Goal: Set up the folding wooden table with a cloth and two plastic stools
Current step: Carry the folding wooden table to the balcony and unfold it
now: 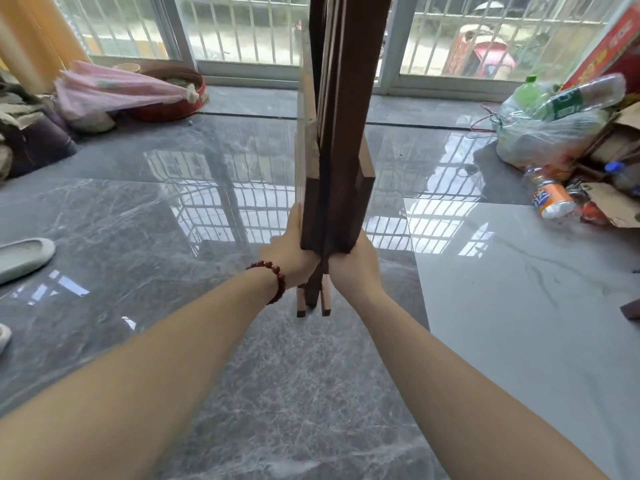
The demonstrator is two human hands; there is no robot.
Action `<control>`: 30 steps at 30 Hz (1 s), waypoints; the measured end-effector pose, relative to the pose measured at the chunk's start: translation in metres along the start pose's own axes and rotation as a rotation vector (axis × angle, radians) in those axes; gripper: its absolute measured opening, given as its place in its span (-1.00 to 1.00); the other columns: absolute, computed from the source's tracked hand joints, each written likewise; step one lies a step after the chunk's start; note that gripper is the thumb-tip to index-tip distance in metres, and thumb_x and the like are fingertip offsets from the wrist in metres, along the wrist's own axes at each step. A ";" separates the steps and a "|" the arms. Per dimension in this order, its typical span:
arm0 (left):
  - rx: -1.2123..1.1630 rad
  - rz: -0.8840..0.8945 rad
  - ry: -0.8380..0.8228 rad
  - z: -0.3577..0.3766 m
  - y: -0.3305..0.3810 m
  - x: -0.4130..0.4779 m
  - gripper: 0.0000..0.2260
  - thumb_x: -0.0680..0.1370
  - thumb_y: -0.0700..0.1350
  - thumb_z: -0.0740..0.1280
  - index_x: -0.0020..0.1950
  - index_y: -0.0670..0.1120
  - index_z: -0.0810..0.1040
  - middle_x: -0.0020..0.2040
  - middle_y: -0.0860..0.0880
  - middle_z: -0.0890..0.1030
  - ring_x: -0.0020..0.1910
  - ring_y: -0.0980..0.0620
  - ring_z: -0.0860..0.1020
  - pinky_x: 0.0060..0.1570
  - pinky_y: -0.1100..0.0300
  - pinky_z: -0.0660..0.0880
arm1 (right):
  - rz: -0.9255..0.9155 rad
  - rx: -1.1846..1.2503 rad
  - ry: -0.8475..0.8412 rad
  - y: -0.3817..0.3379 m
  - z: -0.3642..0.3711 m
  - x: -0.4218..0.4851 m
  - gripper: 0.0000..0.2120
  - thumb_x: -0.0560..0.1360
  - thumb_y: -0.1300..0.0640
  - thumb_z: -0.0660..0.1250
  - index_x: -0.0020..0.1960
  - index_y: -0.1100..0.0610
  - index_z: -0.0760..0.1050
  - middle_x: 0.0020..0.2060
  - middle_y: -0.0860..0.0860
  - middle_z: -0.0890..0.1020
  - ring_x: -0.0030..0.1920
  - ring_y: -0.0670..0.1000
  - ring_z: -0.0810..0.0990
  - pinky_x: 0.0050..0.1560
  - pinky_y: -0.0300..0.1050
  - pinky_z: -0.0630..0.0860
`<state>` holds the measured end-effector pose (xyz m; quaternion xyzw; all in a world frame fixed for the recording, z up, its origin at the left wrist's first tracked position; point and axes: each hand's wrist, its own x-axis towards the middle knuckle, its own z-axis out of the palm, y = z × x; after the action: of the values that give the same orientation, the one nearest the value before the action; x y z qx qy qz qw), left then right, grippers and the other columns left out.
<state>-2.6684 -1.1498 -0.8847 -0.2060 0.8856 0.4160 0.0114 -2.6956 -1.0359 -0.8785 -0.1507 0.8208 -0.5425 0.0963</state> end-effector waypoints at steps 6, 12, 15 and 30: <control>0.051 0.048 -0.026 -0.002 -0.003 -0.006 -0.48 0.52 0.08 0.30 0.40 0.06 0.16 -0.27 0.03 0.55 -0.35 0.05 0.56 -0.46 0.23 0.47 | -0.054 0.052 0.040 0.008 0.002 -0.007 -0.78 0.48 0.32 0.19 -0.01 0.03 0.43 -0.30 -0.18 0.51 -0.26 -0.18 0.48 -0.37 -0.42 0.36; 0.154 0.044 -0.013 -0.003 -0.012 0.004 -0.32 0.40 0.24 0.29 0.45 0.06 0.17 -0.15 0.09 0.58 -0.22 0.10 0.59 -0.30 0.17 0.57 | -0.065 -0.029 -0.055 0.014 0.001 0.003 -0.69 0.47 0.30 0.19 0.20 0.14 0.42 -0.25 -0.21 0.48 -0.23 -0.17 0.48 -0.31 -0.30 0.35; 0.122 0.065 -0.017 0.000 -0.008 0.003 -0.45 0.44 0.10 0.30 0.40 0.05 0.24 -0.11 0.10 0.53 -0.18 0.08 0.58 -0.30 0.19 0.54 | -0.035 0.011 -0.052 0.014 0.003 0.002 -0.66 0.45 0.35 0.16 0.21 0.21 0.42 -0.24 -0.18 0.48 -0.23 -0.15 0.47 -0.26 -0.24 0.39; 0.211 0.054 0.006 -0.001 -0.015 -0.037 -0.50 0.50 0.13 0.28 0.36 -0.06 0.32 -0.24 0.15 0.52 -0.34 0.23 0.47 -0.44 0.37 0.28 | -0.071 0.086 0.007 0.024 0.010 -0.031 -0.69 0.48 0.31 0.17 0.19 0.13 0.44 -0.19 -0.21 0.53 -0.16 -0.25 0.51 -0.24 -0.37 0.41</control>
<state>-2.6292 -1.1463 -0.8876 -0.1810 0.9298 0.3199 0.0193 -2.6669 -1.0251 -0.9043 -0.1733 0.7912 -0.5809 0.0805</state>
